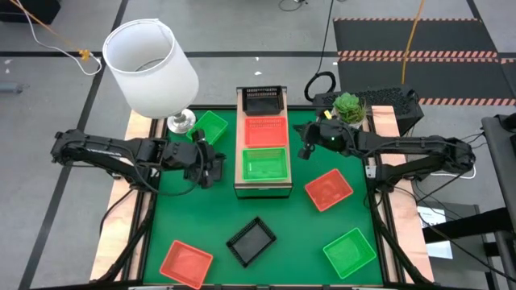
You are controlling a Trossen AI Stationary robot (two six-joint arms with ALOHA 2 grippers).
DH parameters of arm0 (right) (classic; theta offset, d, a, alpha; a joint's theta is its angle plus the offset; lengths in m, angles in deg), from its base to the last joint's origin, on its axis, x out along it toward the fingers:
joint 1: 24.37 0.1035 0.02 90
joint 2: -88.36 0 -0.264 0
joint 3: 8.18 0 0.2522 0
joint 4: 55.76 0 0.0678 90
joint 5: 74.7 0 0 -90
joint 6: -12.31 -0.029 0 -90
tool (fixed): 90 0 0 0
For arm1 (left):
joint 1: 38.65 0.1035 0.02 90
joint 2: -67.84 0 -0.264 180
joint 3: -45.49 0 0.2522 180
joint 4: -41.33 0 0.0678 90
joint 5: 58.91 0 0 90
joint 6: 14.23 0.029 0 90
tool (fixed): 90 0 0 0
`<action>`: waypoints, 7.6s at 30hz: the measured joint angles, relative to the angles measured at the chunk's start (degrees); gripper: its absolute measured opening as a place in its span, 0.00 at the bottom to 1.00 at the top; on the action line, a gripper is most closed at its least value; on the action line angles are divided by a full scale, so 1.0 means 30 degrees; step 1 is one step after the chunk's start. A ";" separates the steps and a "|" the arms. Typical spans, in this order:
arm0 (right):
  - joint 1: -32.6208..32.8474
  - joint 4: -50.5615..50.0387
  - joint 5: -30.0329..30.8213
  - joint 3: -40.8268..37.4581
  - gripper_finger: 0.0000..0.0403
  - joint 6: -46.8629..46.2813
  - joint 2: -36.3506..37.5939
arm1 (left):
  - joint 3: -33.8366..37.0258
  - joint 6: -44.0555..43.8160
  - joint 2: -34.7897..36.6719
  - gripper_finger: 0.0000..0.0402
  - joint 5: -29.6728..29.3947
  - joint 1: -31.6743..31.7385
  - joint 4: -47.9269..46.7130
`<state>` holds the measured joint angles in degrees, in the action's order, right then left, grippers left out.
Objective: Stack baskets on shelf by color
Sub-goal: Adjust the orange bin on the shelf, then stack the top black bin on top of the black bin on the shelf
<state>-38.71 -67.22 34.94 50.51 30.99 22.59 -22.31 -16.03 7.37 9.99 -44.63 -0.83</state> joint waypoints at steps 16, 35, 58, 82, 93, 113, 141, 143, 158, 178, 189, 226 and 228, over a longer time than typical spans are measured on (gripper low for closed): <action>-0.0346 0.0512 -0.2223 -0.0007 0.00 -0.0928 -0.0853 | 0.0000 0.0006 0.0011 0.08 -0.0004 0.0000 0.0322; -0.0354 0.1443 -0.3090 -0.0007 0.00 -0.0827 -0.1332 | 0.0000 0.0010 0.0007 0.08 -0.0007 0.0000 0.0349; 0.1125 -0.4731 -0.3144 -0.0007 0.00 -0.1654 0.5251 | 0.0445 -0.4518 0.0197 0.08 -0.0005 -0.0420 -0.5742; 0.2196 -0.5173 -0.3134 -0.0007 0.00 -0.0786 0.6115 | 0.5405 -0.9086 0.0197 0.43 0.0044 -0.3131 -0.5525; 0.2196 -0.5173 -0.3141 -0.0007 0.00 -0.0426 0.6115 | 0.7240 -0.9004 0.0197 0.43 0.0160 -0.3810 -0.6200; 0.2196 -0.5173 -0.3146 -0.0007 0.00 -0.0345 0.6113 | 0.7490 -0.9159 -0.0844 0.43 -0.0501 -0.3789 -0.6172; 0.2196 -0.5364 -0.3149 -0.0007 0.00 0.0012 0.6108 | 0.5506 -0.9504 -0.1821 0.02 0.0022 -0.3803 -0.6865; 0.2196 -0.5370 -0.3149 -0.0007 0.00 0.0011 0.6108 | 0.4350 -0.9495 -0.1821 0.03 0.0015 -0.3814 -0.7602; 0.2196 -0.6223 -0.3149 -0.0007 0.00 -0.0712 0.6115 | -0.5282 -0.5431 -0.1980 0.02 -0.3793 -0.3938 -1.3099; 0.2185 -0.5068 -0.3112 -0.0007 0.00 0.1396 0.6028 | -1.1550 0.8062 -0.5218 0.02 -0.1960 0.5084 -0.7182; 0.2182 -0.4320 -0.3083 -0.0007 0.00 0.3038 0.6079 | -1.4569 1.1137 -0.9796 0.02 0.2429 0.8435 -0.4964; 0.2160 -0.4707 -0.2923 -0.0007 0.00 0.3152 0.6100 | -1.5569 1.1374 -1.3260 0.02 0.4590 1.0826 -0.6177; 0.2158 -0.4707 -0.2923 -0.0007 0.00 0.3152 0.6100 | -1.5569 1.1195 -1.3260 0.02 0.4590 1.0829 -0.6242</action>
<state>-32.23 -81.34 26.17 50.49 40.45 40.89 -69.02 17.55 -32.41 23.76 -12.14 -19.55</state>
